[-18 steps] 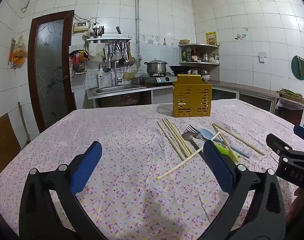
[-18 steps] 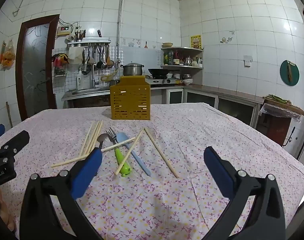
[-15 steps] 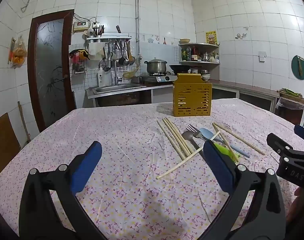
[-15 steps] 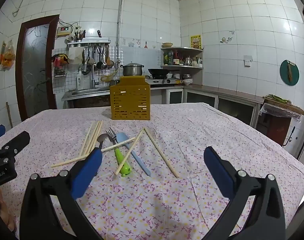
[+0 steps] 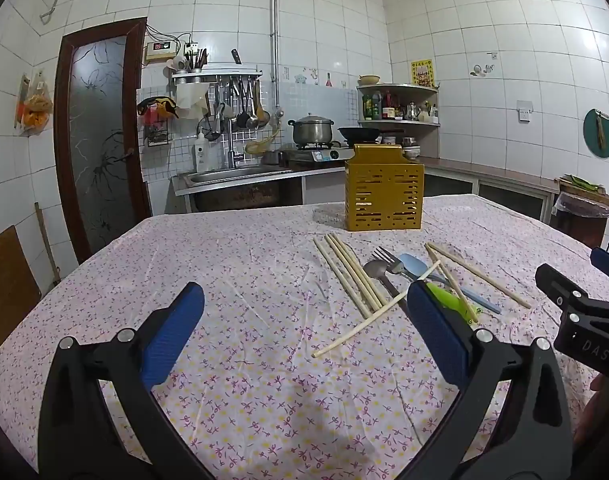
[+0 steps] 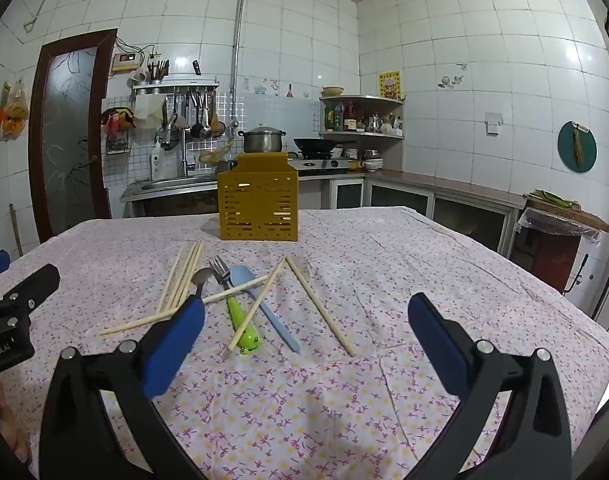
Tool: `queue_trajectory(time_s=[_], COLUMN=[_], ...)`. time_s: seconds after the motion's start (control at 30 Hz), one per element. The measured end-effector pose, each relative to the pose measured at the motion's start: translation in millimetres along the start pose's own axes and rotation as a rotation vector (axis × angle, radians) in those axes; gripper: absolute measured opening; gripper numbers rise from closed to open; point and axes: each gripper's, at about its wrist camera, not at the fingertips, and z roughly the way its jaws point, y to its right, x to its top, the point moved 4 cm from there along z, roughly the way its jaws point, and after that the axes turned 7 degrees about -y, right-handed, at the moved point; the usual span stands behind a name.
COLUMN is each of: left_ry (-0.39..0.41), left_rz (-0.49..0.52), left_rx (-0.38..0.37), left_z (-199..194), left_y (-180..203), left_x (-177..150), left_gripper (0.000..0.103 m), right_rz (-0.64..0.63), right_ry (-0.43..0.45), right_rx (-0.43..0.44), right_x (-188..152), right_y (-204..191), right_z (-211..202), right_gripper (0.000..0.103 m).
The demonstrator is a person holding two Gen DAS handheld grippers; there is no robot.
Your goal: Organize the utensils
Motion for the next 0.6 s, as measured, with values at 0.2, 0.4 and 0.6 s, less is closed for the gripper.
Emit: queue_trajectory(time_s=[0.2,0.4,0.6], left_ry=[0.000,-0.002,-0.002], left_rz=[-0.002,-0.001,-0.001], left_rx=[0.000,-0.001,-0.001], left_z=[0.8,2.6,2.0], left_y=[-1.4,-3.3,-3.9], left_x=[-0.1,-1.0,-0.7], left_gripper=[0.098,0.098,0.098], right_rz=[0.002,0.003,0.004], right_ry=[0.002,0.002,0.001], right_rx=[-0.004,-0.003,-0.004], right_x=[-0.3,-0.4,0.0], right_y=[-0.4,0.7,0.7], right_z=[-0.1,0.8,0.7], right_gripper=[0.099,0.099,0.099])
